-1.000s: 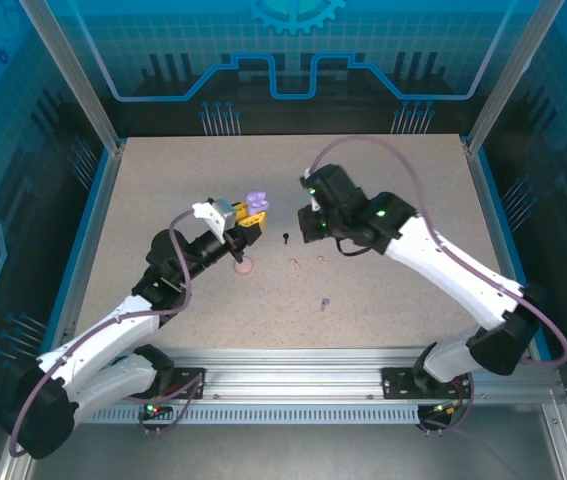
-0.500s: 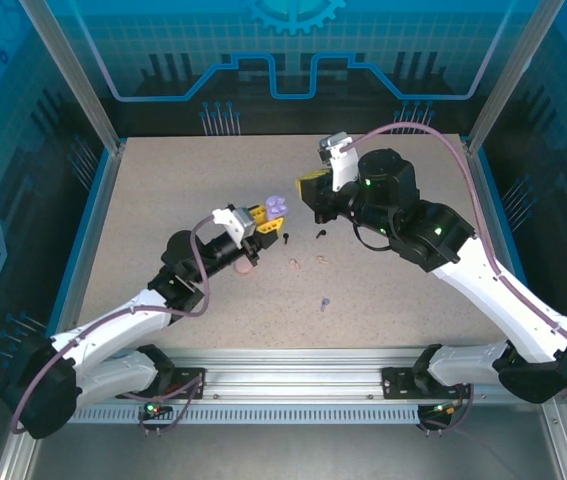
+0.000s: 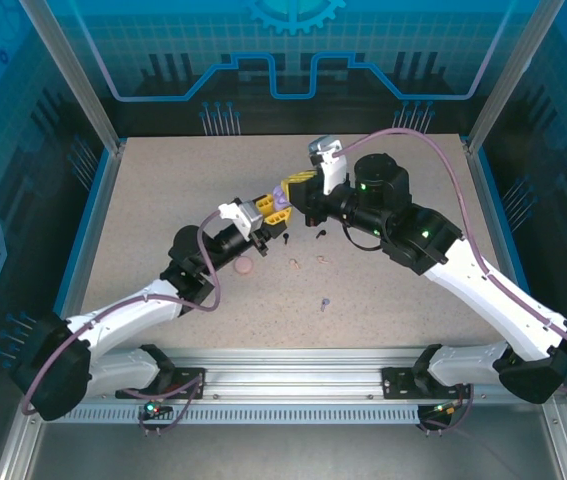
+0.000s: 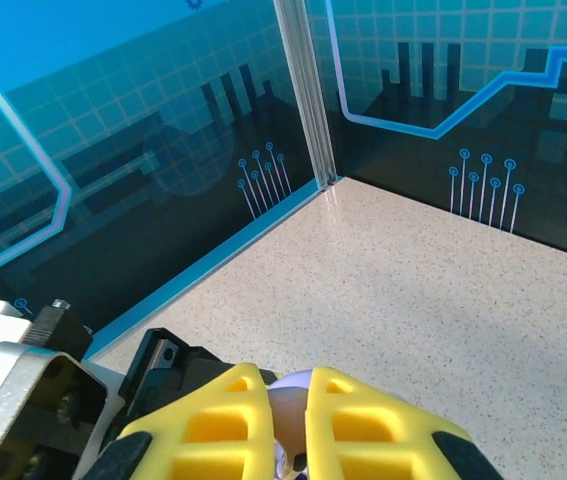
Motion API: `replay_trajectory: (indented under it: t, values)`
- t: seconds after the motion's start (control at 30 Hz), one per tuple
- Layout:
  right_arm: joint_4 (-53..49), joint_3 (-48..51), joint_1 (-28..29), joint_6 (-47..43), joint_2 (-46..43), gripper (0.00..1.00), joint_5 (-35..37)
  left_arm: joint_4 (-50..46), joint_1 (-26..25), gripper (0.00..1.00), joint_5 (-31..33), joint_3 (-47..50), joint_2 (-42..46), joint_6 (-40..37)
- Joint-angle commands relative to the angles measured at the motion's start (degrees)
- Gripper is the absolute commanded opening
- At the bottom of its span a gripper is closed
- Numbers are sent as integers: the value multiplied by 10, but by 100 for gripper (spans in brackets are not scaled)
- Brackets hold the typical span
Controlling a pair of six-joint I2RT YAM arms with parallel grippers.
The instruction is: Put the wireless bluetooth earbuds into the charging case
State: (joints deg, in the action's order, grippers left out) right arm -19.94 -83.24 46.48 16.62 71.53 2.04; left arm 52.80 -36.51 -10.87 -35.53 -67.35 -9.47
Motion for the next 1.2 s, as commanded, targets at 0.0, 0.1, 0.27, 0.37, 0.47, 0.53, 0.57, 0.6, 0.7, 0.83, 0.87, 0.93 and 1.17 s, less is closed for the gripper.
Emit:
replay_trajectory:
  t: [0.0, 0.1, 0.27, 0.37, 0.47, 0.53, 0.57, 0.6, 0.7, 0.83, 0.87, 0.93, 1.17]
  values:
    - [18, -9, 9, -4, 5, 11, -7, 36, -4, 0, 2, -24, -4, -17]
    - [16, -6, 11, -6, 6, 11, -3, 33, -5, 0, 2, -26, -3, -18]
    - [13, 7, 11, -8, 4, 10, 8, 28, -4, 0, 2, -26, 1, -18]
    - [11, 13, 10, -8, 5, 10, 12, 24, -4, 0, 2, -27, 4, -17]
    - [9, 16, 10, -8, 8, 9, 13, 24, -5, 0, 2, -29, 4, -15]
    - [7, 17, 10, -10, 9, 9, 13, 23, -5, 0, 2, -30, 4, -16]
    - [5, 18, 10, -9, 9, 9, 12, 23, -4, 0, 2, -30, 4, -15]
    - [5, 18, 10, -10, 10, 9, 11, 24, -4, 0, 2, -30, 4, -15]
    - [1, 20, 10, -12, 10, 8, 15, 22, -5, 0, 2, -32, 3, -15]
    - [-7, 23, 9, -19, 10, 7, 19, 22, -4, 0, 2, -34, 4, -17]
    - [-10, 22, 10, -22, 10, 7, 21, 21, -4, 0, 3, -34, 4, -16]
    - [-14, 22, 10, -26, 9, 7, 23, 20, -4, 0, 3, -33, 3, -16]
    - [-22, 22, 9, -35, 11, 6, 17, 17, -5, 0, 3, -36, 4, -18]
